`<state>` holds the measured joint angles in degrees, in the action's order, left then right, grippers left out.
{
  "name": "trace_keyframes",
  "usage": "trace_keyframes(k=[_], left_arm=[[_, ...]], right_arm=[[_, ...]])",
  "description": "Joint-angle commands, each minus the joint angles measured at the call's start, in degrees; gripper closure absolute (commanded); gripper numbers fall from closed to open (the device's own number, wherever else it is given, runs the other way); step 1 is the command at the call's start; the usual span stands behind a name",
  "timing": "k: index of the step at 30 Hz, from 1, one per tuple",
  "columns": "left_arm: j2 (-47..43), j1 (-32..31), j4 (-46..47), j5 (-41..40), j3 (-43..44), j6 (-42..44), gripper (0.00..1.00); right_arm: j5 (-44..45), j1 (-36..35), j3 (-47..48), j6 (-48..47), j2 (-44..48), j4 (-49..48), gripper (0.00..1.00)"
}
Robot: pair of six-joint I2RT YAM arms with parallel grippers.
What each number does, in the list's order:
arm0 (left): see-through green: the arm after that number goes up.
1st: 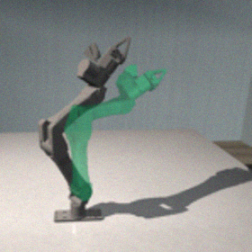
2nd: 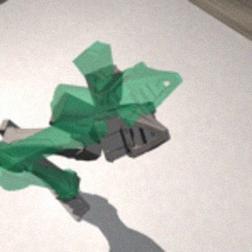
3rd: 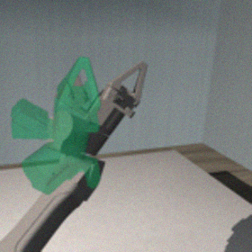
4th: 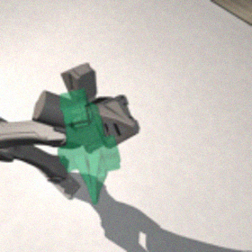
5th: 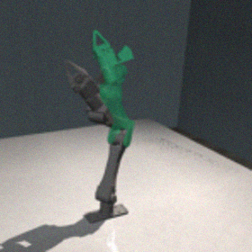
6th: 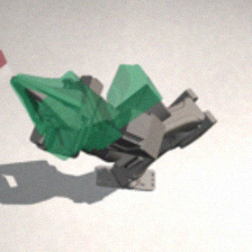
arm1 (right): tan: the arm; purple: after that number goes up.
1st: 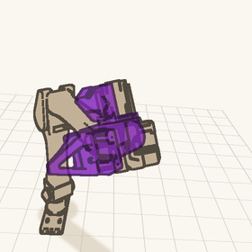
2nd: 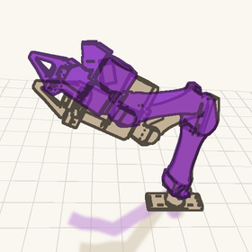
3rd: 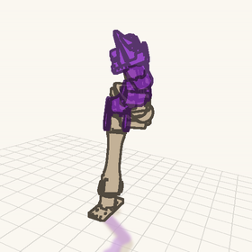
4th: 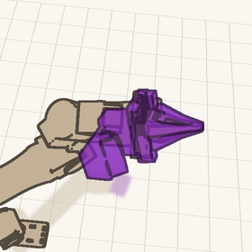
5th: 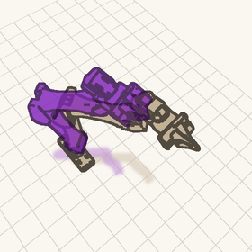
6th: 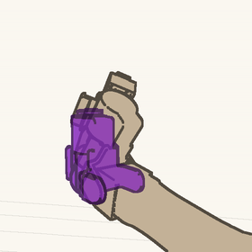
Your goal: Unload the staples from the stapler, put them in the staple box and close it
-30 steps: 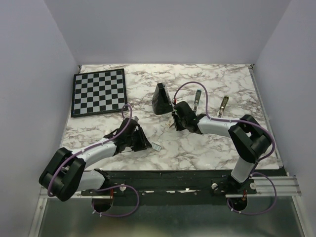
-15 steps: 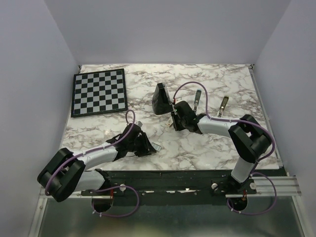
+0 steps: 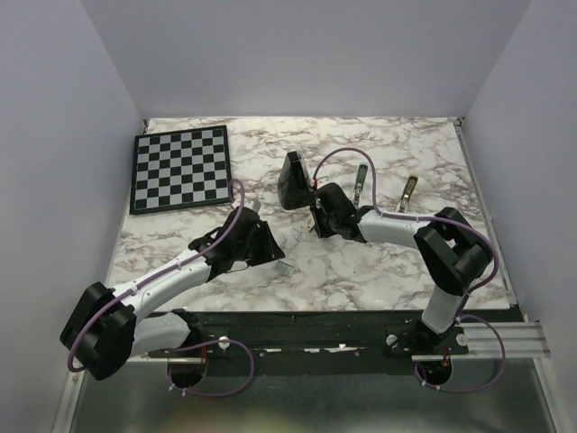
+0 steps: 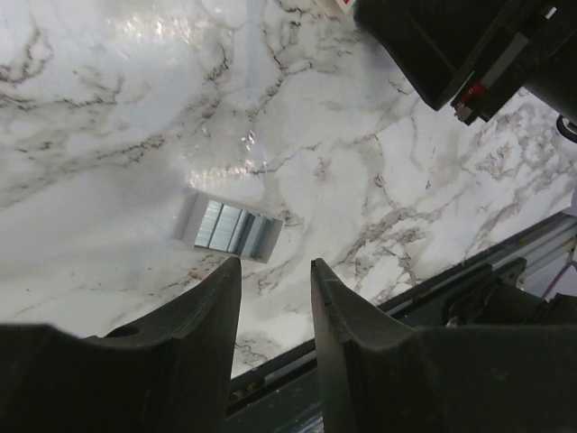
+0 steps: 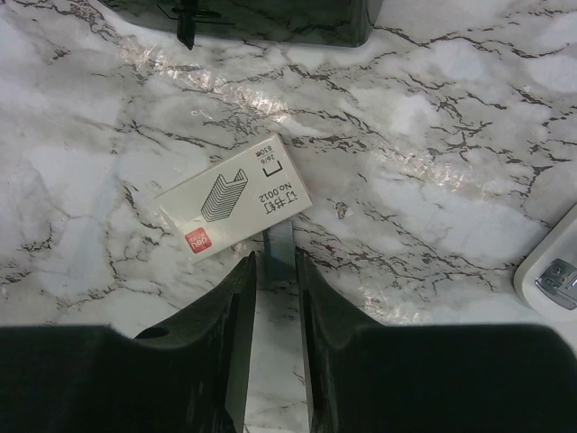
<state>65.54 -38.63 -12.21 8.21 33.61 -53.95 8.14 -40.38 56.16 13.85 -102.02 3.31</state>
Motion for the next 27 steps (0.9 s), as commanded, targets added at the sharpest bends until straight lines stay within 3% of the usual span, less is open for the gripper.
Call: trace_keyframes(k=[1,8,27], left_arm=[[3.1,0.75,-5.8,-5.22,3.57,5.26,0.55],[8.29,1.01,-7.48,-7.85,5.77,8.07,0.64],[12.33,1.01,-4.93,-8.21,2.61,7.37,0.67]], right_arm=[[1.17,-0.05,0.88,-0.84,-1.52,2.05,0.68],[0.39,0.04,-0.61,0.57,0.67,3.28,0.74],[-4.45,-0.05,-7.73,4.96,10.69,4.6,0.78]])
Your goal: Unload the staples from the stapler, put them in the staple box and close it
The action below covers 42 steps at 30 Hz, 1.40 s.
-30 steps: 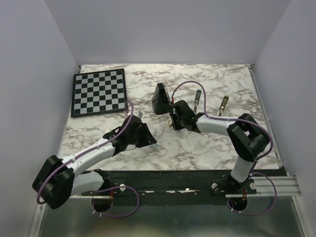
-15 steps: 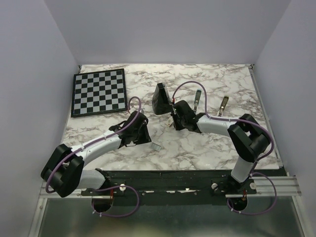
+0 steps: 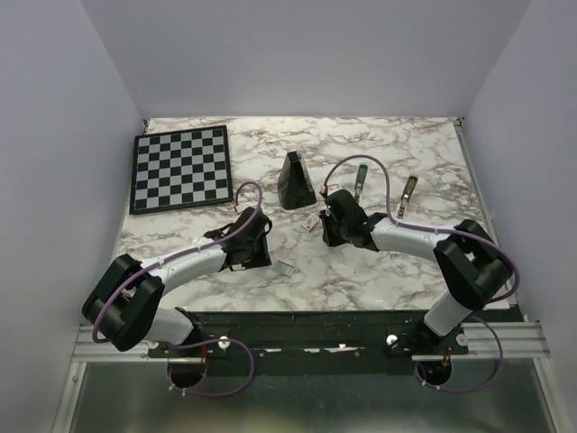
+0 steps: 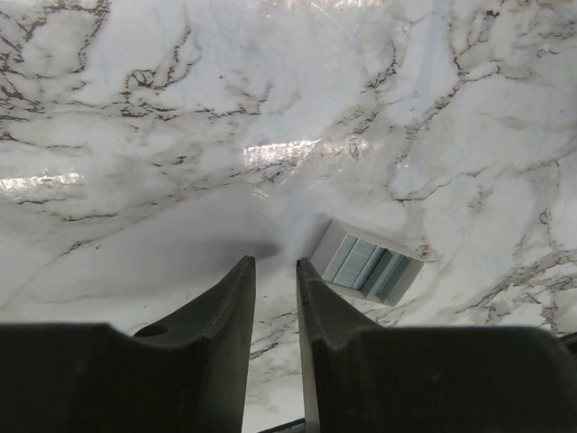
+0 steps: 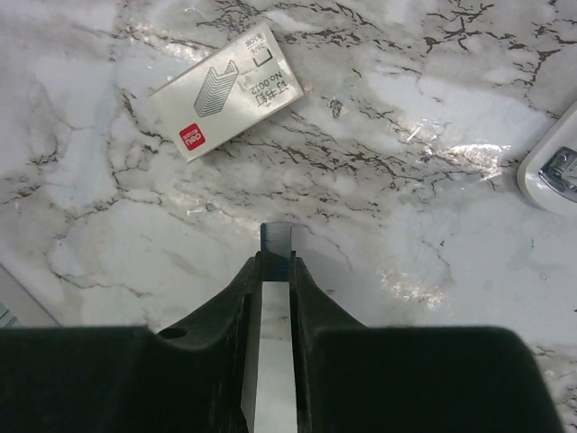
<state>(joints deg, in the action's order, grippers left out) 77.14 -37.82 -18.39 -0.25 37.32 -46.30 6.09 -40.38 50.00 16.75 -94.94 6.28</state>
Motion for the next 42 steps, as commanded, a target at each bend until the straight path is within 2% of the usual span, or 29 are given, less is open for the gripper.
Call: trace_keyframes(k=[1,8,18,23,27,29,32,35,40,42], left_arm=[[0.81,0.12,1.51,1.3,-1.37,-0.71,0.68],[-0.85,-0.14,5.56,6.04,-4.71,-4.05,0.67],[-0.94,-1.9,9.25,8.07,-6.91,-6.52,0.67],[-0.5,-4.89,12.68,9.83,-7.44,-10.2,0.67],[-1.82,-6.12,12.59,10.27,-6.82,-11.35,0.67],[-4.88,-6.04,9.35,6.96,-5.51,-10.74,0.67],[-9.01,-3.15,4.08,4.74,-3.14,-7.14,0.65],[-10.78,4.93,-0.23,7.71,-0.42,-1.53,0.64],[-10.96,20.3,-7.79,11.5,4.77,10.41,0.6],[-10.7,23.83,-8.85,11.33,6.18,13.15,0.57]], right_arm=[[-2.22,-0.05,-1.83,2.23,4.84,2.06,0.77],[-1.87,-0.14,-4.12,2.93,8.53,2.77,0.78],[-3.36,-0.05,-6.4,4.07,12.58,2.86,0.78],[-5.47,-0.31,-7.02,5.92,15.74,2.77,0.78],[-5.74,-1.63,-6.84,9.51,17.5,2.51,0.78],[-5.74,-3.56,-6.23,10.93,17.42,2.59,0.78],[-4.07,-7.25,-3.95,13.12,16.28,3.73,0.78],[-2.14,-11.81,-0.36,14.01,12.68,5.05,0.78],[-0.64,-18.49,5.19,9.71,5.22,5.67,0.78],[-0.29,-19.56,6.51,7.78,3.89,5.58,0.78]])
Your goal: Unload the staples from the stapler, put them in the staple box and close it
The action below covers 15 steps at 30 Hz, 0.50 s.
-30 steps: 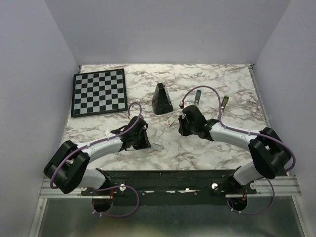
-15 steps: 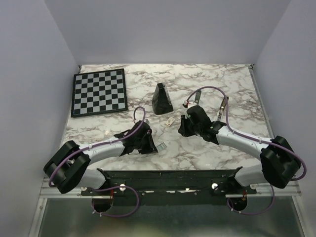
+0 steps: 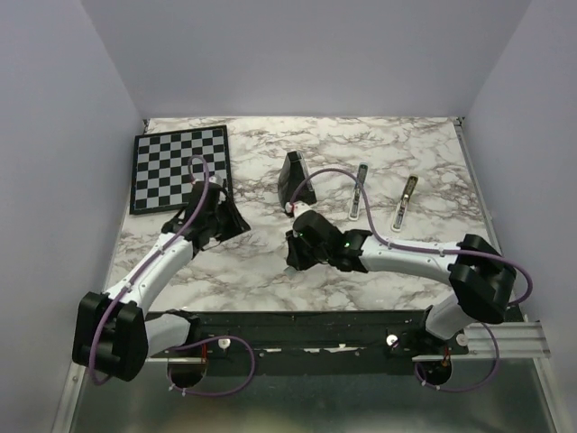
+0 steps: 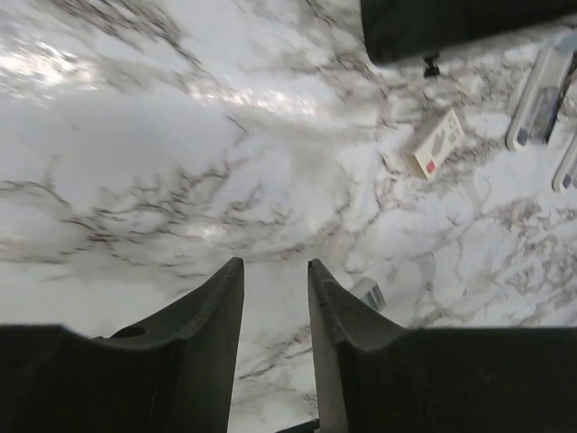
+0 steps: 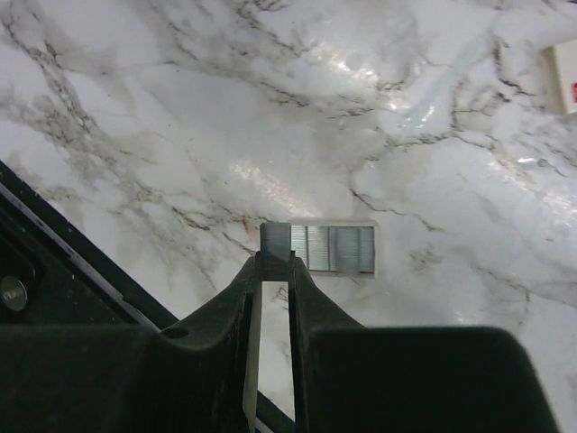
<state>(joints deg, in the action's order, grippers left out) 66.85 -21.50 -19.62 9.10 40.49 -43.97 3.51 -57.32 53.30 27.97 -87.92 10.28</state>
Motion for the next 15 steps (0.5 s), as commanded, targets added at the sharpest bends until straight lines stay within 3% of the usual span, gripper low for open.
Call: trace_keyframes(k=[1,3,8,15], left_arm=[[-0.06,8.91,-8.76,3.36,3.28,11.79,0.55],[0.91,12.0,-9.65,4.52,4.15,13.73,0.47],[1.87,12.09,-7.72,7.94,2.66,12.5,0.27],[1.44,12.09,-7.98,7.51,2.66,12.68,0.1]], right_arm=[[2.47,-3.23,3.56,-3.79,-4.09,1.67,0.78],[2.64,-3.5,3.74,-4.32,-4.63,1.93,0.78],[3.96,-3.85,3.13,-3.88,-5.15,2.99,0.78],[7.12,-4.73,4.09,-4.06,-7.17,4.75,0.78]])
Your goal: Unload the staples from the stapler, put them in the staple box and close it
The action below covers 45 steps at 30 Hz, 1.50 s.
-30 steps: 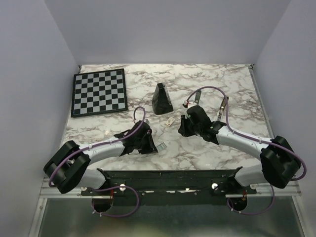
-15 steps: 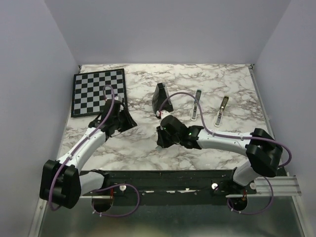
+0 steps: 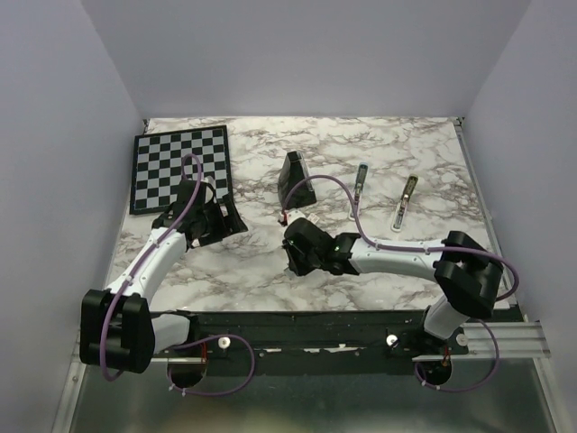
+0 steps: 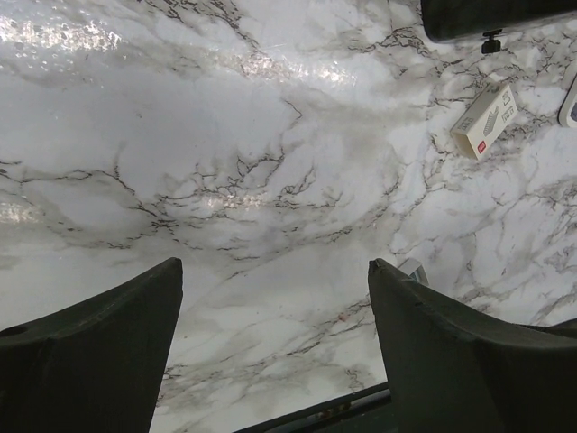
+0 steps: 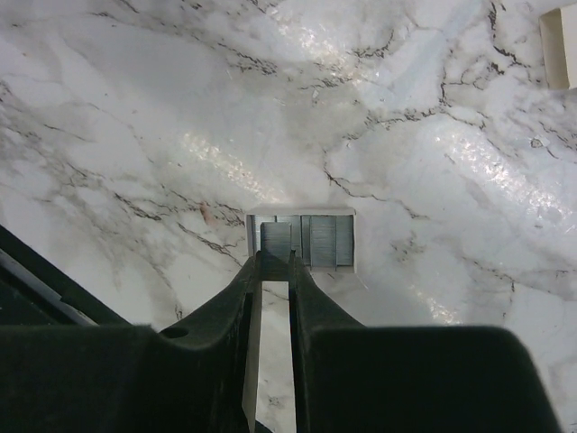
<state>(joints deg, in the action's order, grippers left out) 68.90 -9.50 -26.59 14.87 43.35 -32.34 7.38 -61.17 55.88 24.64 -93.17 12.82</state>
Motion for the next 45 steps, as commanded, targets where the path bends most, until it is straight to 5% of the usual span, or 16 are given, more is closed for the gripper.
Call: trace_keyframes(k=[1,45], left_arm=[[-0.7,0.09,-1.01,1.65,-0.2,1.14,0.09],[-0.61,0.09,-0.66,1.83,-0.64,1.4,0.09]], right_arm=[[3.78,-1.15,1.52,-0.56,-2.11,2.21,0.78],[5.9,-3.08,3.27,0.14,-5.54,1.77,0.7]])
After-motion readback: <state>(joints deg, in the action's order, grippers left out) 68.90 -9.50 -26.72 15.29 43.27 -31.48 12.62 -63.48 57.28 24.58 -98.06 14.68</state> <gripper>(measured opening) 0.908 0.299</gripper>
